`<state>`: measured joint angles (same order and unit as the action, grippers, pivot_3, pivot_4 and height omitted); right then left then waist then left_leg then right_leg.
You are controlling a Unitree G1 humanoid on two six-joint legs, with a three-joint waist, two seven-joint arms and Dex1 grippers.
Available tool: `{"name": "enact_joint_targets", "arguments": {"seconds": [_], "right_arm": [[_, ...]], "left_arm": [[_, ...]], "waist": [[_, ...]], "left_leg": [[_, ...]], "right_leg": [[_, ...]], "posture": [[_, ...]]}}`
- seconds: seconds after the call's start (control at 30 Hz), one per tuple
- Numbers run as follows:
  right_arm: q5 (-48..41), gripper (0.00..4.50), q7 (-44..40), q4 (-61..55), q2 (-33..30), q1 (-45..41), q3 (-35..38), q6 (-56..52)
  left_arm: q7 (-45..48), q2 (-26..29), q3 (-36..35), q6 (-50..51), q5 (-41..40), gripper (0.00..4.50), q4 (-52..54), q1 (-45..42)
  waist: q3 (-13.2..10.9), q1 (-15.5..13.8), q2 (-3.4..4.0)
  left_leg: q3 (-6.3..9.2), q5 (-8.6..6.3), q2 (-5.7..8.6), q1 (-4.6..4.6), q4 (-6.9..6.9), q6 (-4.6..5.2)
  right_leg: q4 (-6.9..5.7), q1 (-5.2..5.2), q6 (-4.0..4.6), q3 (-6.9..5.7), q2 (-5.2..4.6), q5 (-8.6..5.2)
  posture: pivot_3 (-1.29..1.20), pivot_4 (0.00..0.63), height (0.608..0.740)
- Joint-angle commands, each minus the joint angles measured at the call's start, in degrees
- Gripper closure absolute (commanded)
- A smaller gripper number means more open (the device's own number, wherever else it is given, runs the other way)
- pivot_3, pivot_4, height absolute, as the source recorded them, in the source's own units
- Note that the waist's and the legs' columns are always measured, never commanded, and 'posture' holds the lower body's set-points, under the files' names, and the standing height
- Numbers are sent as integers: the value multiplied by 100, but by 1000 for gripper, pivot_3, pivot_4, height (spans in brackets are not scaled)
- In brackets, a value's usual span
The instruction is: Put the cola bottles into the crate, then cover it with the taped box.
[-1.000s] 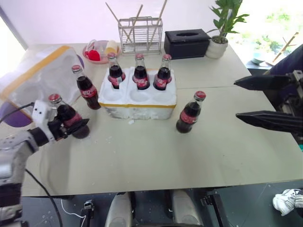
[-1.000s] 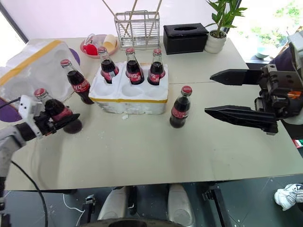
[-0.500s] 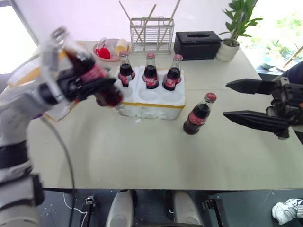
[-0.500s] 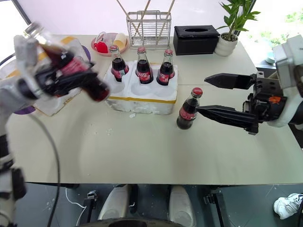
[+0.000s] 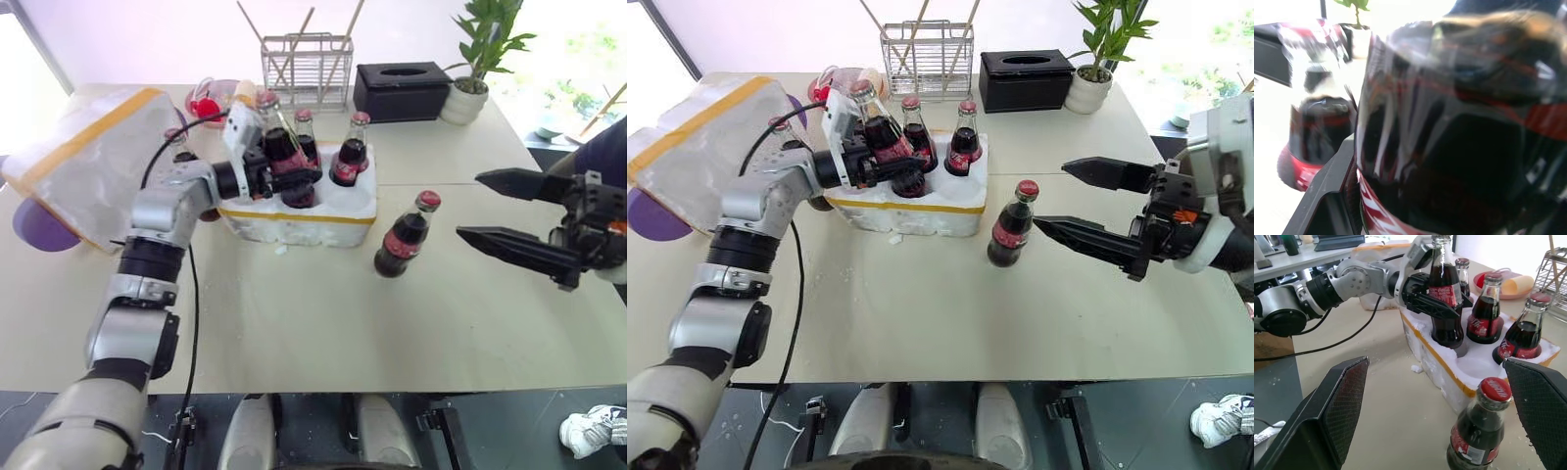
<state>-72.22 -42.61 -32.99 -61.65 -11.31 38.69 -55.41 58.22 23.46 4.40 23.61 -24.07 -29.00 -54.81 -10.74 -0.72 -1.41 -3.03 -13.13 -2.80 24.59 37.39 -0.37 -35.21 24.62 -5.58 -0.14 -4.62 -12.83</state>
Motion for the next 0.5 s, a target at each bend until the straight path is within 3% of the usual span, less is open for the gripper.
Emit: {"name": "enact_joint_targets", "arguments": {"seconds": [0.03,0.13,0.23,0.27,0.37,0.5], "right_arm": [[52,0,85,-30,33,-8,82,218],[139,0,100,32,17,-57,-106,314],[253,0,77,102,-25,-155,-300,389],[339,0,34,128,-55,-188,-394,428],[405,0,-32,194,-80,-294,-553,476],[396,0,-40,257,-60,-421,-666,477]], "left_arm": [[12,-122,30,-421,301,1665,-127,-180],[-285,-284,122,-571,682,1665,-572,-206],[-484,-375,92,-685,879,221,-772,-215],[-470,-375,61,-675,867,51,-662,-147],[-382,-256,-104,-468,666,51,-33,133],[-105,320,-763,607,-335,51,1829,1018]], "waist": [[0,-1,0],[1,-2,0],[4,-4,2],[4,-2,2],[4,15,3],[4,90,4]], "left_leg": [[0,0,0,0,2,0],[1,0,0,-1,3,0],[3,0,0,-10,7,0],[3,0,0,-12,9,0],[2,0,0,-12,12,0],[4,0,-6,-15,2,0]], "right_leg": [[-1,-1,1,0,0,-1],[-2,-2,1,0,0,-1],[-3,-12,2,0,0,-1],[-3,-15,3,0,0,-1],[-4,-16,3,1,-1,-1],[-15,-9,-3,1,2,2]], "posture": [[0,150,740],[0,150,740],[0,150,740],[0,150,740],[0,150,740],[0,150,740]]}}
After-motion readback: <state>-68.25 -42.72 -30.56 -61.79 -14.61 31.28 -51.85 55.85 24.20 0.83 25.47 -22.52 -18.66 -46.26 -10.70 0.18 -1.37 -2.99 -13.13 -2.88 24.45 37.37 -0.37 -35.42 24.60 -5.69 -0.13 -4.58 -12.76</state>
